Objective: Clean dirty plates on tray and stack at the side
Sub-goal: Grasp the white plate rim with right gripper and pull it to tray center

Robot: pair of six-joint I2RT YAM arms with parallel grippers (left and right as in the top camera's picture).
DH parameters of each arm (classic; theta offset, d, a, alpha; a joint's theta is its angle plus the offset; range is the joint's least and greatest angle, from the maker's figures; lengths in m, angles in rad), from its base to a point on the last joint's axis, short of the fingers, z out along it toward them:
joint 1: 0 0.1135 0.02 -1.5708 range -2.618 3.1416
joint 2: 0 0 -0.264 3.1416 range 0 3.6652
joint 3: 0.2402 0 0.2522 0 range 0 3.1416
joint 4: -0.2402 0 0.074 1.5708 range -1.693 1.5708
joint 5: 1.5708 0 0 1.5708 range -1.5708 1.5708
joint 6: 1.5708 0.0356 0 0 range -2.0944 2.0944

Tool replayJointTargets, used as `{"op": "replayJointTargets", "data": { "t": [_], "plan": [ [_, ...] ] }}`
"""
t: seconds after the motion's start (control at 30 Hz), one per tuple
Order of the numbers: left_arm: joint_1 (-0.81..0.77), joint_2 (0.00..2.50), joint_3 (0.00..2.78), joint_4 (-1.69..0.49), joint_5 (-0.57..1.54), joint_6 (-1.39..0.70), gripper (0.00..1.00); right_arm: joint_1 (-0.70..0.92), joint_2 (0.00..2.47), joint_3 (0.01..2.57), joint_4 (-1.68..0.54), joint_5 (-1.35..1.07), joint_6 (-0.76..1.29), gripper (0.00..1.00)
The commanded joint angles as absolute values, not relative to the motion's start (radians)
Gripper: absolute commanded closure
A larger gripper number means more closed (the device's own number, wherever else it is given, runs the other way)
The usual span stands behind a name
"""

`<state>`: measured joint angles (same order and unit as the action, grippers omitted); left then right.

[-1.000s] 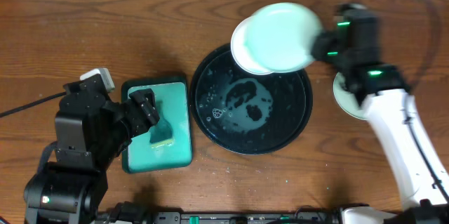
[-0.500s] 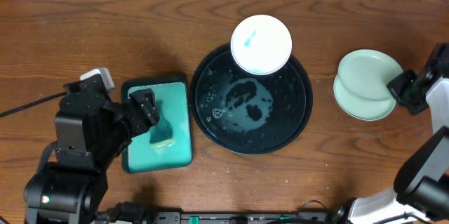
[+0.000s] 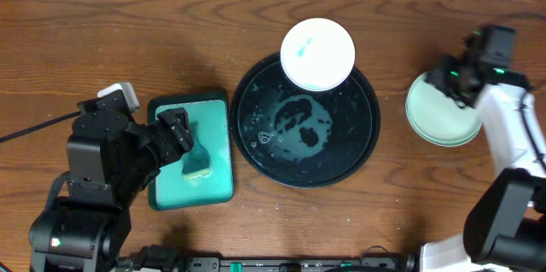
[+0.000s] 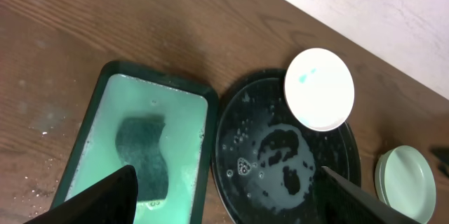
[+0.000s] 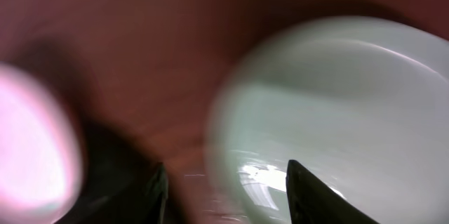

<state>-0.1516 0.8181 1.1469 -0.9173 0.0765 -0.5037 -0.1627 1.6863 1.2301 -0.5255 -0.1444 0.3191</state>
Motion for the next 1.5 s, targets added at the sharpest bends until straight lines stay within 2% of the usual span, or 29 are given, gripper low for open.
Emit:
{"op": "replayJointTargets", "data": {
  "t": [0.0, 0.13, 0.33, 0.43, 0.57, 0.97, 1.0, 1.03, 1.07, 1.1, 1.13, 1.23, 1.37, 1.47],
  "plan": [
    [-0.149, 0.817, 1.163, -0.918, 0.079, -0.498, 0.2, -0.025, 1.703, 1.231, -0.454, -0.167, 0.144, 0.46],
    [-0.149, 0.817, 1.163, -0.918, 0.079, -0.498, 0.2, 0.102, 1.795, 1.231, -0.315, 0.026, 0.132, 0.4],
    [-0.149, 0.817, 1.163, -0.918, 0.079, -0.498, 0.2, 0.184, 2.001, 1.231, -0.108, 0.04, 0.114, 0.42],
    [-0.149, 0.817, 1.163, -0.918, 0.079, -0.498, 0.2, 0.192, 2.04, 1.231, -0.098, 0.02, 0.115, 0.57],
    [-0.149, 0.817, 1.163, -0.918, 0.079, -0.498, 0.2, 0.196, 2.032, 1.231, -0.117, 0.002, 0.115, 0.99],
    [-0.149, 0.817, 1.163, -0.918, 0.079, -0.498, 0.2, 0.229, 1.842, 1.231, -0.421, -0.027, 0.117, 0.99],
    [-0.149, 0.817, 1.163, -0.918, 0.079, -0.498, 0.2, 0.229, 1.842, 1.231, -0.422, -0.027, 0.111, 0.94],
    [-0.149, 0.817, 1.163, -0.918, 0.079, -0.498, 0.2, 0.229, 1.847, 1.231, -0.416, -0.027, 0.089, 0.8],
    [-0.149, 0.817, 1.163, -0.918, 0.079, -0.498, 0.2, 0.227, 1.854, 1.231, -0.406, -0.027, 0.05, 0.51],
    [-0.149, 0.817, 1.163, -0.918, 0.079, -0.498, 0.2, 0.226, 1.863, 1.231, -0.397, -0.028, 0.013, 0.41],
    [-0.149, 0.817, 1.163, -0.918, 0.079, -0.498, 0.2, 0.226, 1.872, 1.231, -0.386, -0.028, -0.024, 0.37],
    [-0.149, 0.817, 1.163, -0.918, 0.079, -0.498, 0.2, 0.226, 1.914, 1.231, -0.327, -0.05, -0.143, 0.37],
    [-0.149, 0.817, 1.163, -0.911, 0.079, -0.498, 0.2, 0.228, 1.997, 1.231, -0.234, -0.212, -0.348, 0.41],
    [-0.149, 0.817, 1.163, -0.911, 0.079, -0.498, 0.2, 0.228, 2.031, 1.231, -0.215, -0.247, -0.355, 0.69]
  ]
}}
